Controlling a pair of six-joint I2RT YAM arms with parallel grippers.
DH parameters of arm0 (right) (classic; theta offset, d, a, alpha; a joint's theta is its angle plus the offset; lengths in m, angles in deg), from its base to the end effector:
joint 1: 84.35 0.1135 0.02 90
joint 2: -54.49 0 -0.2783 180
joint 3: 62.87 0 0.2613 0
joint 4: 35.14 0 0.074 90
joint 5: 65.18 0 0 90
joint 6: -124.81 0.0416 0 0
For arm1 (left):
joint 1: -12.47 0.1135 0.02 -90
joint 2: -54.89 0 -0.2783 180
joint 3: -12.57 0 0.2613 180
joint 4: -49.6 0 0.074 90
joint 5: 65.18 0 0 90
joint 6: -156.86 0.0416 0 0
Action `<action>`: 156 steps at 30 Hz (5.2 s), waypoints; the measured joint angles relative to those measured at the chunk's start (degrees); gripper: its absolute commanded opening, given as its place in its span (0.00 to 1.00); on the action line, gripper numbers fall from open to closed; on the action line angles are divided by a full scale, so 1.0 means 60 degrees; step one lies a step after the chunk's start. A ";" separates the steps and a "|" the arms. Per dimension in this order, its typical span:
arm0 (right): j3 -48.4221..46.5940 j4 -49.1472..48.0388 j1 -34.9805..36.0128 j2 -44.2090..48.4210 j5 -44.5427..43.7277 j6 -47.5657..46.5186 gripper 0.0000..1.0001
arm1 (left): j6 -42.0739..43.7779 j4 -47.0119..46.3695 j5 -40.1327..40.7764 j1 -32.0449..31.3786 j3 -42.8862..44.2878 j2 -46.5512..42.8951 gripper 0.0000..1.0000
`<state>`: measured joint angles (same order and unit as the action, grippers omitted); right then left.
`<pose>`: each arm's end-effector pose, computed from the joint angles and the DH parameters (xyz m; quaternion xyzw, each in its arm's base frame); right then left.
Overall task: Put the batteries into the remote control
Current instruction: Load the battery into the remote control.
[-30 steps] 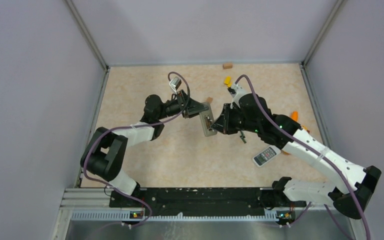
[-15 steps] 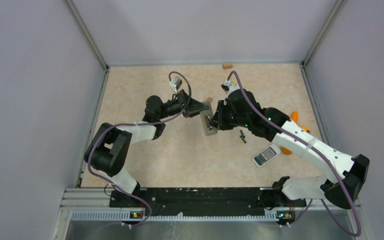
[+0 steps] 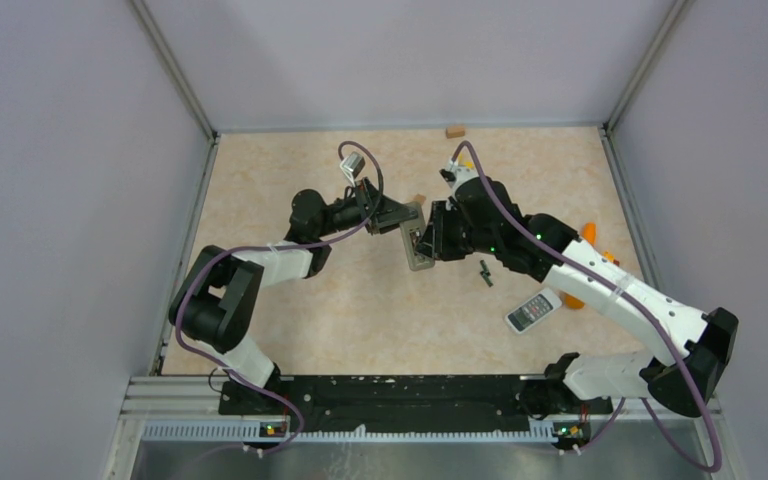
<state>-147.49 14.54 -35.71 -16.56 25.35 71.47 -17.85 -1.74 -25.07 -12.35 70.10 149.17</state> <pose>0.1828 0.2082 0.3699 -0.0951 0.8863 0.3100 0.3305 0.3022 -0.1748 0.2601 0.0123 0.6471 -0.7348 0.2032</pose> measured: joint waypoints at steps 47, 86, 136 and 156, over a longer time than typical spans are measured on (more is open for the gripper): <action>0.5581 -0.6513 0.0018 0.4798 -0.1275 0.4175 0.85 | -0.3020 -0.0871 0.1832 0.0186 -0.0266 -0.0506 0.05; 0.6047 -0.9009 0.0018 0.3264 -0.1260 0.4761 0.59 | -0.4218 -0.1956 0.2051 -0.0076 -0.0266 -0.0131 0.04; 0.3238 -0.4637 0.0055 0.1490 -0.2259 0.5530 0.41 | -0.2696 0.0091 0.2535 0.0168 -0.0288 -0.0510 0.01; 0.3355 -0.4069 0.0033 0.2200 -0.1971 0.4947 0.60 | -0.2368 0.0273 0.2189 0.0073 -0.0288 -0.0780 0.01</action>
<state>-127.36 -9.88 -35.51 -3.35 13.53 101.16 -32.05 -0.10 -11.93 -11.91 68.37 144.50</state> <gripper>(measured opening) 0.554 0.290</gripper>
